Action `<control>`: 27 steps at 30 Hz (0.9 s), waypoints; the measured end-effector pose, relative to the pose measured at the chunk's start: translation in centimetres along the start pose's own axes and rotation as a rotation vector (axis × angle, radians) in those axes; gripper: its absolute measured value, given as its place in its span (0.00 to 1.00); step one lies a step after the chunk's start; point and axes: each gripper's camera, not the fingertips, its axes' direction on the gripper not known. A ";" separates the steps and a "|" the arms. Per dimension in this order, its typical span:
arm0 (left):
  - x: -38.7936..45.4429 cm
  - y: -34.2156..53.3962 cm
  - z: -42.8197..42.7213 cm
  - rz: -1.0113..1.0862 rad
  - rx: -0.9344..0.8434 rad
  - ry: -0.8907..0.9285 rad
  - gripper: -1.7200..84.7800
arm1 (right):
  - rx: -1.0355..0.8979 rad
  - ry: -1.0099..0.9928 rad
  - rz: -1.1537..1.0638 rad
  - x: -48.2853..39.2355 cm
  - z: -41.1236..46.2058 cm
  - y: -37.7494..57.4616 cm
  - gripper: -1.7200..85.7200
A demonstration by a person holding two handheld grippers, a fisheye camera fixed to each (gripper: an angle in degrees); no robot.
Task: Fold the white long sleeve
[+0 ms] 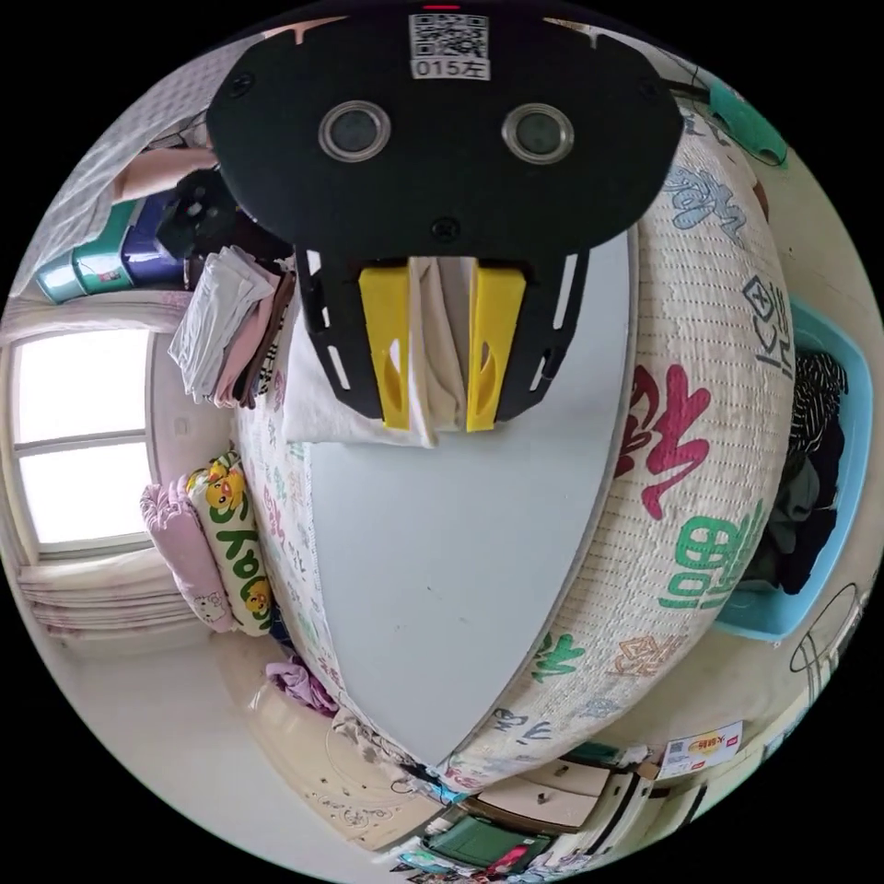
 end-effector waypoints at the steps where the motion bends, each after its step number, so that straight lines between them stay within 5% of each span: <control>1: 0.1 0.2 0.2 0.008 -0.012 -0.002 0.16 | 0.087 -0.002 0.005 1.7 -2.6 1.1 0.09; 5: 0.3 1.0 2.1 0.005 -0.047 0.047 0.21 | 0.412 0.146 0.176 13.5 -11.0 4.8 0.14; 11: 1.4 1.3 3.4 0.009 0.012 0.144 0.20 | 0.476 0.031 0.344 30.3 -11.9 7.5 0.32; 21: 6.6 1.6 3.8 0.090 -0.080 0.214 0.12 | 0.516 -0.075 0.352 40.8 -8.5 15.6 0.18; 27: 17.0 5.9 -2.3 0.288 0.017 0.446 0.11 | 0.854 -0.164 0.165 38.4 -10.4 32.1 0.14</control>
